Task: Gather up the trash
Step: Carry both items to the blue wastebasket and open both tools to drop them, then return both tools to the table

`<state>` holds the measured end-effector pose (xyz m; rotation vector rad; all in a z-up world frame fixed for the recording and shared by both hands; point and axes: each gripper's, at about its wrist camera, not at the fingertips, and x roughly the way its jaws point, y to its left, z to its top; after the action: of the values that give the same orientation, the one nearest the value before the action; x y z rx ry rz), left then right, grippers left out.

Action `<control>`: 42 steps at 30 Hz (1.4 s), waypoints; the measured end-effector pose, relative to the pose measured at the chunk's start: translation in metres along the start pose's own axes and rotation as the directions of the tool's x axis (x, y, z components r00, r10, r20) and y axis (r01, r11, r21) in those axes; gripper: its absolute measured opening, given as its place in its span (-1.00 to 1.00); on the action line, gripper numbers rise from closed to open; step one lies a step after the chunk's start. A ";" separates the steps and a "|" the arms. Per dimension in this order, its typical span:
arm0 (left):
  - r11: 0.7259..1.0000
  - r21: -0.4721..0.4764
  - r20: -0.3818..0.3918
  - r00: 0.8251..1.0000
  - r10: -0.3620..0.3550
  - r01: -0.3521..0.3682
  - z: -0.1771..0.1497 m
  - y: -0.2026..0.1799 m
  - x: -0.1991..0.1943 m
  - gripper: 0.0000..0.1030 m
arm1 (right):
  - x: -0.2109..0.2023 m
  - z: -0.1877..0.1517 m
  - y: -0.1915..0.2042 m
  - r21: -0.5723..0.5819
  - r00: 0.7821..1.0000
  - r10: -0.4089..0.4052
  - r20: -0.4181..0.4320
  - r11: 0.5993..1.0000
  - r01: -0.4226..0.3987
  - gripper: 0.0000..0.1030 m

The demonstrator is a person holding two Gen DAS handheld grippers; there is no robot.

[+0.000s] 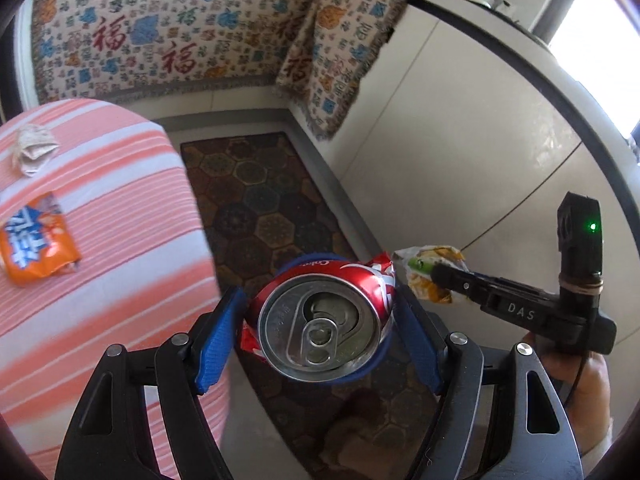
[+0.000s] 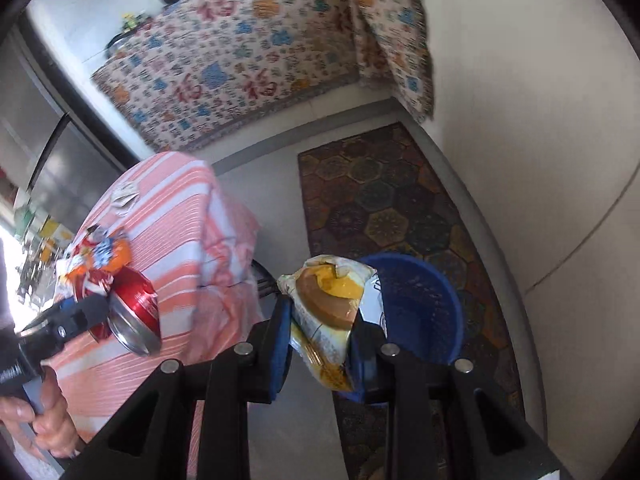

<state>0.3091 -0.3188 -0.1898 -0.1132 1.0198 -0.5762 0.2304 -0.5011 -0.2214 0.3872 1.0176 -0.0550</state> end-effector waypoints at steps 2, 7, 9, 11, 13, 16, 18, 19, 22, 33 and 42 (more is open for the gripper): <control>1.000 0.015 -0.024 1.000 -0.002 0.002 0.000 -0.009 0.023 0.48 | 0.010 0.001 -0.019 0.044 1.000 -0.007 -0.007 0.999 0.007 -0.49; 1.000 0.027 -0.077 0.997 -0.007 0.009 -0.001 -0.021 0.066 0.48 | 0.032 0.002 -0.056 0.123 1.000 0.000 -0.026 0.992 0.003 -0.49; 0.999 0.037 -0.094 0.996 -0.007 0.010 -0.002 -0.024 0.080 0.48 | 0.041 0.002 -0.067 0.152 0.999 0.008 -0.037 0.988 -0.002 -0.49; 0.999 0.045 -0.097 0.995 -0.013 0.017 -0.002 -0.028 0.089 0.49 | 0.047 0.005 -0.078 0.177 0.999 0.019 -0.042 0.984 -0.012 -0.48; 0.998 0.051 -0.103 0.994 -0.028 0.034 -0.003 -0.032 0.100 0.54 | 0.052 0.008 -0.088 0.206 0.999 0.041 -0.036 0.978 -0.032 -0.40; 0.997 0.045 -0.107 0.993 -0.052 0.057 -0.005 -0.037 0.114 0.82 | 0.054 0.012 -0.098 0.250 0.998 0.061 -0.001 0.967 -0.059 0.15; 0.997 0.055 -0.110 0.993 -0.047 0.053 -0.005 -0.042 0.120 0.82 | 0.050 0.014 -0.102 0.267 0.997 0.069 0.027 0.961 -0.074 0.15; 0.998 0.057 -0.110 0.993 -0.035 0.041 -0.005 -0.043 0.118 0.82 | 0.047 0.014 -0.104 0.275 0.997 0.072 0.041 0.958 -0.081 0.15; 0.998 0.052 -0.076 0.996 -0.040 0.044 -0.006 -0.042 0.105 0.82 | 0.035 0.015 -0.107 0.266 0.996 0.027 0.085 0.963 -0.049 0.15; 0.989 0.116 0.060 0.994 0.087 -0.093 -0.061 0.001 -0.047 0.90 | -0.015 0.017 -0.025 -0.017 0.959 -0.056 0.279 0.998 0.063 0.15; 0.931 -0.053 0.060 0.929 0.365 -0.362 -0.130 0.126 -0.121 0.90 | -0.018 -0.026 0.128 -0.356 0.948 0.100 0.302 0.935 0.015 0.15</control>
<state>0.2047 -0.1287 -0.2097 0.0215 0.9554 -0.2107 0.2279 -0.3756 -0.1818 0.0644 0.6807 0.1036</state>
